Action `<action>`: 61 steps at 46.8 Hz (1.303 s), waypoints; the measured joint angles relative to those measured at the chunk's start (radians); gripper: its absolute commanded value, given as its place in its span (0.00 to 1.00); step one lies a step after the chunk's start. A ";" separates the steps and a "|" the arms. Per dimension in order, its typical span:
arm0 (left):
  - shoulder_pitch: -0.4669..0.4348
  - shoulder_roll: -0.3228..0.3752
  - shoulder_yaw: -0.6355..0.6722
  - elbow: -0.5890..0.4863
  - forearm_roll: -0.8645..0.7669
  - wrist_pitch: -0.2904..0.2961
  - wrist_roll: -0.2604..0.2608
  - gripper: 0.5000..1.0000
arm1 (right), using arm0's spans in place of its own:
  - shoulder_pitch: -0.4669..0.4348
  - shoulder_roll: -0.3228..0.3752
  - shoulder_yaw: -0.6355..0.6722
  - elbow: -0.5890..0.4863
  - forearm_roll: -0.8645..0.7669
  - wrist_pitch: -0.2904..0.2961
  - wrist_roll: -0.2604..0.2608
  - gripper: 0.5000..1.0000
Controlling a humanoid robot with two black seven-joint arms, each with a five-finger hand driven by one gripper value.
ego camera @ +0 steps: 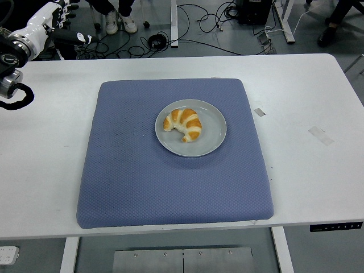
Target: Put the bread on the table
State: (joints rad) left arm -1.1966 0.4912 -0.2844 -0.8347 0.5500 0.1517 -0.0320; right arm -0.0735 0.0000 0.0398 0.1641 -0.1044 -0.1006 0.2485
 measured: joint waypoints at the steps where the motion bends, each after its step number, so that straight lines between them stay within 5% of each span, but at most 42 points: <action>1: -0.003 -0.003 0.000 -0.001 0.002 0.000 0.001 0.94 | 0.000 0.000 0.000 0.000 0.000 0.000 0.000 1.00; 32: -0.014 0.002 0.003 -0.104 0.232 0.005 0.010 0.89 | 0.000 0.000 0.000 0.000 0.000 0.000 0.000 1.00; 61: -0.013 -0.076 0.031 -0.223 0.466 0.080 0.123 0.87 | 0.000 0.000 0.000 0.000 -0.001 0.000 0.000 1.00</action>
State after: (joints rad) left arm -1.2100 0.4150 -0.2533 -1.0576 1.0162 0.2314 0.0908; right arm -0.0735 0.0000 0.0398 0.1641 -0.1049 -0.1005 0.2485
